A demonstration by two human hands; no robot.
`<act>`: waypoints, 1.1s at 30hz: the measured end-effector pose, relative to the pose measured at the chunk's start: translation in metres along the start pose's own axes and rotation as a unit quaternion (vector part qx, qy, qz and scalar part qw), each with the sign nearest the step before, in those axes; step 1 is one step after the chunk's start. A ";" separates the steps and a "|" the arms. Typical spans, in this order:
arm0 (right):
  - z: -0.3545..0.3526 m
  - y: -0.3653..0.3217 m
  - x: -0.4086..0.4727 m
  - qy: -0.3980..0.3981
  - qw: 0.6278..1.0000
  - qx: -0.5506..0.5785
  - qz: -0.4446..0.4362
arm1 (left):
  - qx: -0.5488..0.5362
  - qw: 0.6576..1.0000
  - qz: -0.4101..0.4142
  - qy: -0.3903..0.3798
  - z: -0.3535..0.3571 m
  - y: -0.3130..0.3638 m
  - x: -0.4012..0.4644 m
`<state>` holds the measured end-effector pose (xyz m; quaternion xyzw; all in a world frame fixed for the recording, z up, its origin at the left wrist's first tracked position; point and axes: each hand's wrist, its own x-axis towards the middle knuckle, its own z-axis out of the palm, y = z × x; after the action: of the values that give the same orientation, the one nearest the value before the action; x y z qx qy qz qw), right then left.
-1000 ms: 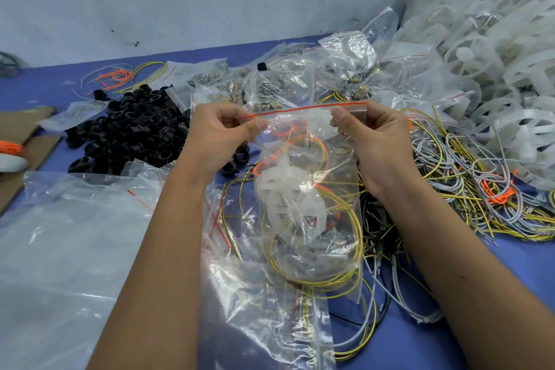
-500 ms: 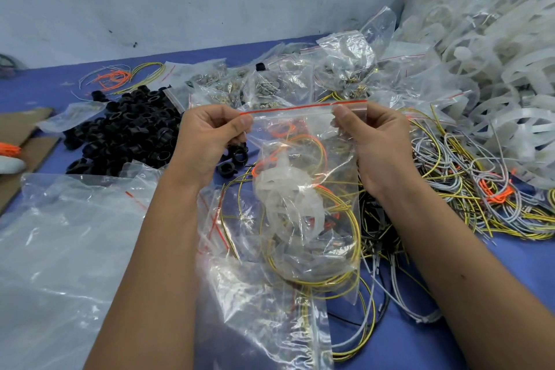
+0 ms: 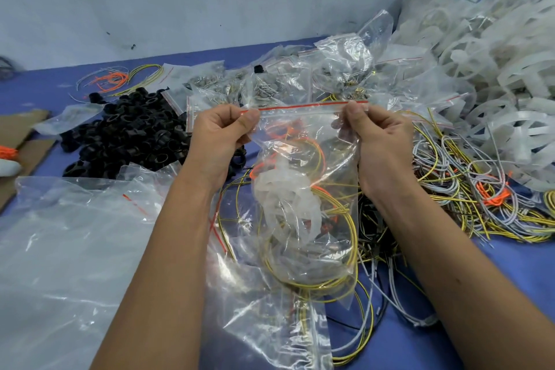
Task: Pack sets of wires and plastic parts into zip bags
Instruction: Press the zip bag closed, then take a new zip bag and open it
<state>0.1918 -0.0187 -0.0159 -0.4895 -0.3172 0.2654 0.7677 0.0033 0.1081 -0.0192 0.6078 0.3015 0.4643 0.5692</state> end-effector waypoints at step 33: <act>0.046 -0.019 -0.023 -0.281 0.931 -0.190 0.138 | -0.074 0.981 -0.155 0.096 -0.010 0.037 0.014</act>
<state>0.1436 -0.0155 0.0108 -0.5707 -0.4938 0.4300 0.4956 -0.0065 0.1182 0.0185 0.4628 0.4100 0.4476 0.6460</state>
